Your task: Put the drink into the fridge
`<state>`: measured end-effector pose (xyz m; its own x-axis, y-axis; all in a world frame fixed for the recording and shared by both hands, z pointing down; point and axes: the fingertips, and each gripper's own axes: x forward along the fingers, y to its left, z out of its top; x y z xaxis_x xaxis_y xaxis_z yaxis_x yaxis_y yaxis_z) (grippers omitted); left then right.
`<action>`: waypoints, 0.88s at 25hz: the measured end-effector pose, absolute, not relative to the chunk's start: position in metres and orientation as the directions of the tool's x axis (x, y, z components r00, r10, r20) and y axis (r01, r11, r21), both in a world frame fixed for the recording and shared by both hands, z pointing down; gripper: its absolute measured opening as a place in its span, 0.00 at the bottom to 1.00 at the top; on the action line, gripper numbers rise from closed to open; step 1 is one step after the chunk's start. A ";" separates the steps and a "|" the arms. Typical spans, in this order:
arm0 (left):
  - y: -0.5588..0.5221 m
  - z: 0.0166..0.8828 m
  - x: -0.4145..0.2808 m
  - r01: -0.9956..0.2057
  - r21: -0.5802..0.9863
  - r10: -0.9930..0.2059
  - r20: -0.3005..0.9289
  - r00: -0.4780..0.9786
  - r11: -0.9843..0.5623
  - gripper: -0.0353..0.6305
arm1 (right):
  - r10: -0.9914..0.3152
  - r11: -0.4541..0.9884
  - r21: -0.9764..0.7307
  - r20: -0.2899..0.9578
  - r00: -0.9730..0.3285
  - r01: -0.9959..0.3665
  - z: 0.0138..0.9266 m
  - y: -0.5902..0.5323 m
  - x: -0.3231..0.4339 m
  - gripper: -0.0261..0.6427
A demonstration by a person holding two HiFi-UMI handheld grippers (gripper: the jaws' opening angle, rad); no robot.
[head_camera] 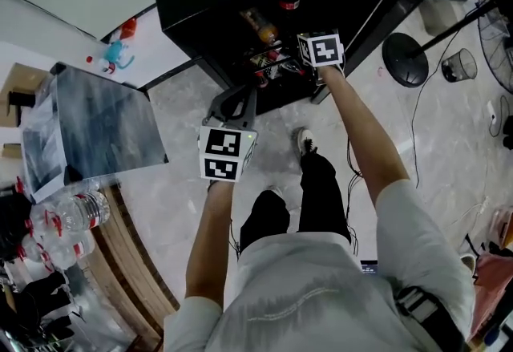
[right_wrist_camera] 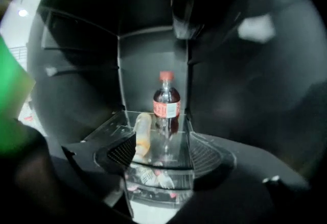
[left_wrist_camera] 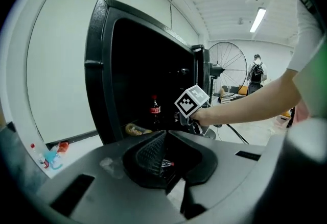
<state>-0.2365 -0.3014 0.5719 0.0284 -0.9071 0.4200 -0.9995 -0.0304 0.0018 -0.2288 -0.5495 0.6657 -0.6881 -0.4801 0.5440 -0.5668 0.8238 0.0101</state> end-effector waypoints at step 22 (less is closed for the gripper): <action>-0.255 0.425 -0.209 -0.991 -0.012 -0.930 0.347 0.122 -0.134 0.08 | -0.554 0.821 0.152 0.446 -0.704 -0.550 0.460 -0.397 -0.063 0.04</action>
<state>-0.2087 -0.2545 0.4251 0.1218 -0.9299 0.3469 -0.9909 -0.1343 -0.0121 -0.0626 -0.3975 0.4598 -0.7035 -0.5536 0.4456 -0.5498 0.8213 0.1522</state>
